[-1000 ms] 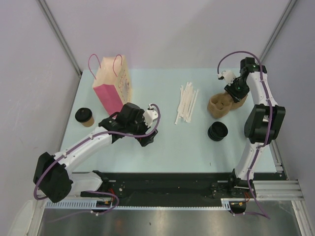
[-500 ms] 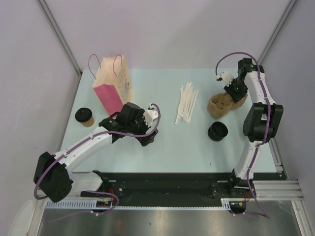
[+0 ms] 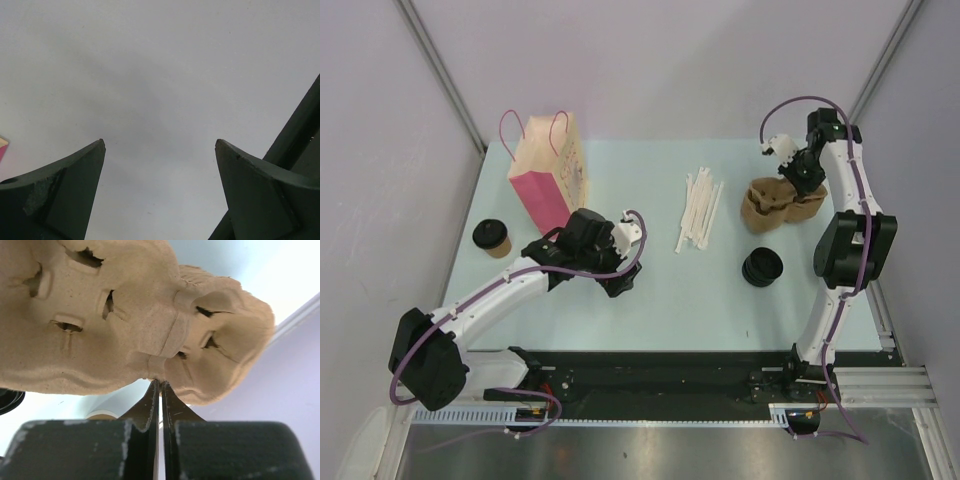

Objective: Pack the takeout coffee

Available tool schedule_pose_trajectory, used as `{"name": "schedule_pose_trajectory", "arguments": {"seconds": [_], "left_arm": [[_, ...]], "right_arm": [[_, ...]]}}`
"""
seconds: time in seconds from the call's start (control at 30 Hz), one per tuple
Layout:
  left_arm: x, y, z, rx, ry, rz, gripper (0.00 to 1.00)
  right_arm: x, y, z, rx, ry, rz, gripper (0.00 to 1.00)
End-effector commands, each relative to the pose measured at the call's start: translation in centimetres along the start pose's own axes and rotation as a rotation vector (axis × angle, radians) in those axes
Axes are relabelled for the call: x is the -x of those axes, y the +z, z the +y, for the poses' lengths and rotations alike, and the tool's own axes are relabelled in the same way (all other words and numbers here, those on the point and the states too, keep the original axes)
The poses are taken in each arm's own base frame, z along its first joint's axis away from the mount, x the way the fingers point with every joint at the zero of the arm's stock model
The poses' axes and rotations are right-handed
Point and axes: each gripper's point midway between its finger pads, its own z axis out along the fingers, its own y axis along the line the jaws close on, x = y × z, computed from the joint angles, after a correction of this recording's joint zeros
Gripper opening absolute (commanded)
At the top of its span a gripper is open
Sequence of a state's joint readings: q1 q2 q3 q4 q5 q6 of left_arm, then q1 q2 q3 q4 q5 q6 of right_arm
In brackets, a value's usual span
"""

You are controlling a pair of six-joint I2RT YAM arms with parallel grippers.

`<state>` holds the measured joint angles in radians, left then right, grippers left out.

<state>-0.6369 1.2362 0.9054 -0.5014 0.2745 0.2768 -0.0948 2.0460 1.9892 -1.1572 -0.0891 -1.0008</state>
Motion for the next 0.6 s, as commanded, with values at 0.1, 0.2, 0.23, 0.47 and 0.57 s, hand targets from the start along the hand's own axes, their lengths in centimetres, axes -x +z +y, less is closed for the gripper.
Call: {"name": "schedule_pose_trajectory", "arguments": {"seconds": [0.1,0.2,0.23,0.47,0.57], "left_arm": [[1.8,-0.2,-0.2,-0.012,-0.002,-0.054,0.97],[1.9,-0.3,-0.2,-0.014,-0.003,-0.054,0.97],[1.8,-0.3,-0.3,-0.015,-0.005,-0.051,0.97],[1.7,-0.9,-0.5,-0.016,-0.012,-0.047,0.98],[1.9,-1.2,-0.5,-0.021,-0.027,-0.053,0.98]], "right_arm": [[2.7,-5.4,-2.0,-0.115,-0.018,-0.113,0.00],[3.2,-6.7,-2.0,-0.137,-0.018,-0.135,0.00],[3.5,-7.1,-1.8,-0.139,-0.021,-0.148,0.00],[4.5,-9.5,-1.3,-0.175,-0.038,-0.194,0.00],[4.9,-10.0,-0.6,-0.170,-0.047,-0.204,0.00]]}}
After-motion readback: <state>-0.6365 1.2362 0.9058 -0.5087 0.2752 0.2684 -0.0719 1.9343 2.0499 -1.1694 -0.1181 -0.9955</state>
